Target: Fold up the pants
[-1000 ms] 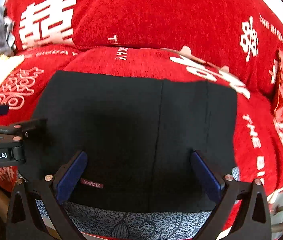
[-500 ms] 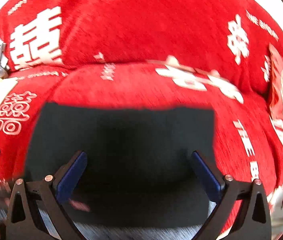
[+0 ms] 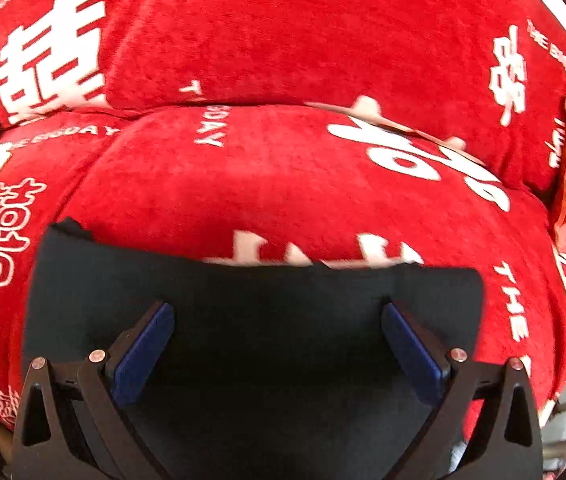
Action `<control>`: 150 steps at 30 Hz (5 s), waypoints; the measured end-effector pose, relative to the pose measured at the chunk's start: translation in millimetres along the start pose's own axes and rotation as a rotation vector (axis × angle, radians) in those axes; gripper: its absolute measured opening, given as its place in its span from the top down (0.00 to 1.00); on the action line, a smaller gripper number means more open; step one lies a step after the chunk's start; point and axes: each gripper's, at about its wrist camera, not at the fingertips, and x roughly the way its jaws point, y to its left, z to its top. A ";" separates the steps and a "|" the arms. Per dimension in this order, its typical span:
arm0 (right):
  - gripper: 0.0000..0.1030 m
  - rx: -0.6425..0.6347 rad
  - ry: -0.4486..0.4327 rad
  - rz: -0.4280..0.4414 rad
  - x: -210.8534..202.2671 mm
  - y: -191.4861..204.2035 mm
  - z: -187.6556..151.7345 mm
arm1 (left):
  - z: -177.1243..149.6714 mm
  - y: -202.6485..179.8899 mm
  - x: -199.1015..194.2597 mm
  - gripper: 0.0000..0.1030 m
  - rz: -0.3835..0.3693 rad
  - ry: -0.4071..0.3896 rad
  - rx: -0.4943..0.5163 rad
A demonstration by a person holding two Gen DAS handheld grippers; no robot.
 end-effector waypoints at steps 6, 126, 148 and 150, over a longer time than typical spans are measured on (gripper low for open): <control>0.00 0.000 -0.017 -0.003 -39.4 3.4 -40.7 | -3.7 -3.3 -8.0 0.00 -0.016 -0.007 0.013; 0.00 -0.269 0.044 0.205 -3.5 133.1 19.6 | 103.6 116.9 54.4 0.07 -0.076 0.107 -0.102; 0.00 -0.179 0.080 0.167 4.2 141.9 47.2 | 127.1 122.8 48.3 0.04 0.001 0.089 -0.138; 0.00 -0.184 0.081 0.151 9.3 144.0 41.2 | 121.2 123.3 61.0 0.04 -0.009 0.131 -0.162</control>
